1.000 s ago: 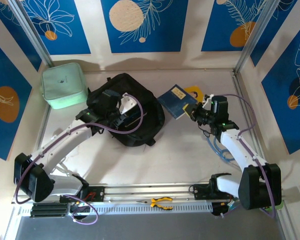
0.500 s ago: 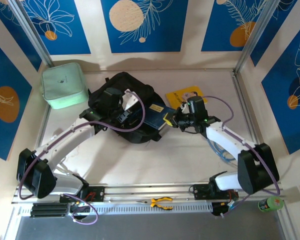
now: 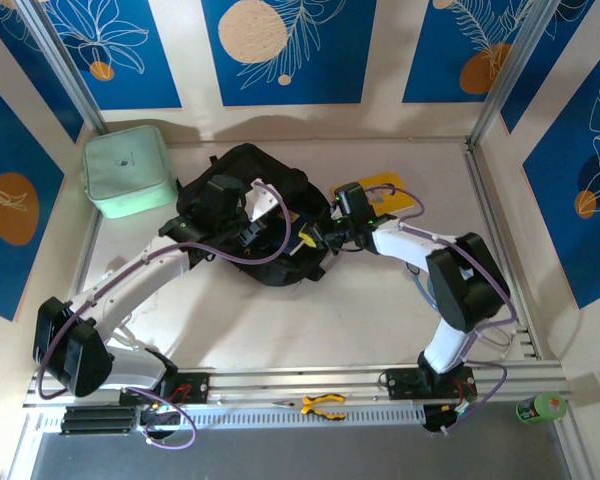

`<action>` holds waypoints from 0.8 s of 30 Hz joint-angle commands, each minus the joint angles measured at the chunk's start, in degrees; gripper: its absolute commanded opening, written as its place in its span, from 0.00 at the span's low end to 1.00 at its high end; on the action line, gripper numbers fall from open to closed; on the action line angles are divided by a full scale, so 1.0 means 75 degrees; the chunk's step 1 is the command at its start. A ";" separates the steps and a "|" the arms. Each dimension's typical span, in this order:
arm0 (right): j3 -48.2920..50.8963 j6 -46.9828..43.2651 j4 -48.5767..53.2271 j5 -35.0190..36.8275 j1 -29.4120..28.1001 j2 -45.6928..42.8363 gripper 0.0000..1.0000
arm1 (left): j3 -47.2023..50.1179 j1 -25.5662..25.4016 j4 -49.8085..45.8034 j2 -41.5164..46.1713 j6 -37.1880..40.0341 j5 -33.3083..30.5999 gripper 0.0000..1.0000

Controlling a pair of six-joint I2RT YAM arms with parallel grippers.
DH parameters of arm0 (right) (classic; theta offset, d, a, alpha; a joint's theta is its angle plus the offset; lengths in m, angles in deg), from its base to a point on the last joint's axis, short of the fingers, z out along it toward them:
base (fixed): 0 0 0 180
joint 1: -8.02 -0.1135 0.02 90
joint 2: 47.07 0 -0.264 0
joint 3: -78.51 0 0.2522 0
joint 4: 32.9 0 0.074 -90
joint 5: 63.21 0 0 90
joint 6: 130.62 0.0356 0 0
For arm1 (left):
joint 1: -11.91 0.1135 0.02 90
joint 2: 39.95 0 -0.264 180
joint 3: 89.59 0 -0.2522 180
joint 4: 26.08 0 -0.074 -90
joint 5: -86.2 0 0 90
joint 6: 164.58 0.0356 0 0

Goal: Pack the student bag
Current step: Place the book in the student bag.

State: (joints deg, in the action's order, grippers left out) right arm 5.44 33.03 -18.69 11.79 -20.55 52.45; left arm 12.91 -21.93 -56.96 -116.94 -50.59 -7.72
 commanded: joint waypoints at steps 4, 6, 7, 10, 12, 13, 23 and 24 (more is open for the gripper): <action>-0.0662 0.0152 -0.0436 0.0183 -0.0174 0.0836 0.00 | -0.0348 0.0050 0.0454 0.0096 -0.0146 0.0463 0.04; -0.0754 0.0324 -0.0778 0.0226 -0.0198 0.1049 0.00 | -0.0360 0.0053 0.0466 0.0096 -0.0188 0.0516 0.04; -0.0812 0.0447 -0.0907 0.0305 -0.0197 0.1167 0.00 | -0.0360 0.0049 0.0490 0.0102 -0.0225 0.0534 0.04; -0.1074 0.0610 -0.1211 0.0619 -0.0264 0.1510 0.00 | -0.0537 0.0049 0.0394 0.0064 -0.0423 0.0534 0.04; -0.1280 0.0674 -0.1182 0.0926 -0.0346 0.1740 0.00 | -0.0671 0.0057 0.0359 0.0024 -0.0477 0.0541 0.03; -0.1357 0.0688 -0.1272 0.1118 -0.0404 0.1873 0.00 | -0.0705 0.0056 0.0382 0.0021 -0.0494 0.0526 0.03; -0.1628 0.0533 -0.2412 0.1077 -0.0403 0.2688 0.10 | -0.0789 0.0051 0.0288 -0.0129 -0.0728 0.0523 0.03; -0.1583 0.0465 -0.2324 0.1033 -0.0362 0.2611 0.17 | -0.0780 0.0058 0.0249 -0.0162 -0.0725 0.0523 0.03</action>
State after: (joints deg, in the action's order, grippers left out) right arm -6.47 37.84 -37.75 18.45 -23.88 72.02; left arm 9.63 -21.93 -57.62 -118.28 -54.85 -5.69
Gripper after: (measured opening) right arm 0.149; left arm 0.061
